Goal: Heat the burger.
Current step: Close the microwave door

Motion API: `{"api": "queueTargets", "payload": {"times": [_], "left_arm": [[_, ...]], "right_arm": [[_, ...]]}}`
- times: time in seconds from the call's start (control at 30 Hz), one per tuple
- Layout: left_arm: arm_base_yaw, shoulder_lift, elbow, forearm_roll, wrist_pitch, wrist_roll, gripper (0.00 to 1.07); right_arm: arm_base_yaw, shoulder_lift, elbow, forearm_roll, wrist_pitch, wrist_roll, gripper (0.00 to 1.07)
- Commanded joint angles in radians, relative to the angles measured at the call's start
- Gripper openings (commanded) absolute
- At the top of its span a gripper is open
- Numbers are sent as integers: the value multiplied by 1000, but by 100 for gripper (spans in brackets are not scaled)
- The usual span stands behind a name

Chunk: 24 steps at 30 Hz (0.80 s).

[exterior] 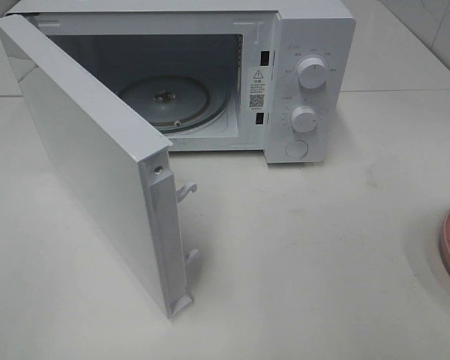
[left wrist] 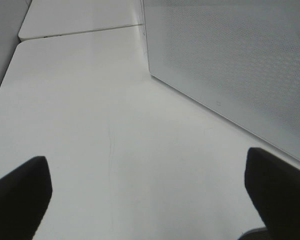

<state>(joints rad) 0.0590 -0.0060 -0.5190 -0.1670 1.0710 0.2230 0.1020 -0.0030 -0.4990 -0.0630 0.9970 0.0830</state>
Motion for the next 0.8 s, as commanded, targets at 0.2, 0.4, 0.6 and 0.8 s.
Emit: {"api": "queueTargets", "payload": {"times": [0.2, 0.4, 0.6, 0.8], "left_arm": [[2, -4, 1, -3, 3, -5, 98], [2, -4, 1, -4, 3, -5, 98], [2, -4, 1, -12, 3, -5, 98], [2, -4, 1, -42, 3, -5, 98]], "right_arm": [[-5, -31, 3, 3, 2, -4, 75], [-5, -31, 3, 3, 2, -4, 75], [-5, -31, 3, 3, 2, -4, 75], [-5, -31, 3, 3, 2, -4, 75]]}}
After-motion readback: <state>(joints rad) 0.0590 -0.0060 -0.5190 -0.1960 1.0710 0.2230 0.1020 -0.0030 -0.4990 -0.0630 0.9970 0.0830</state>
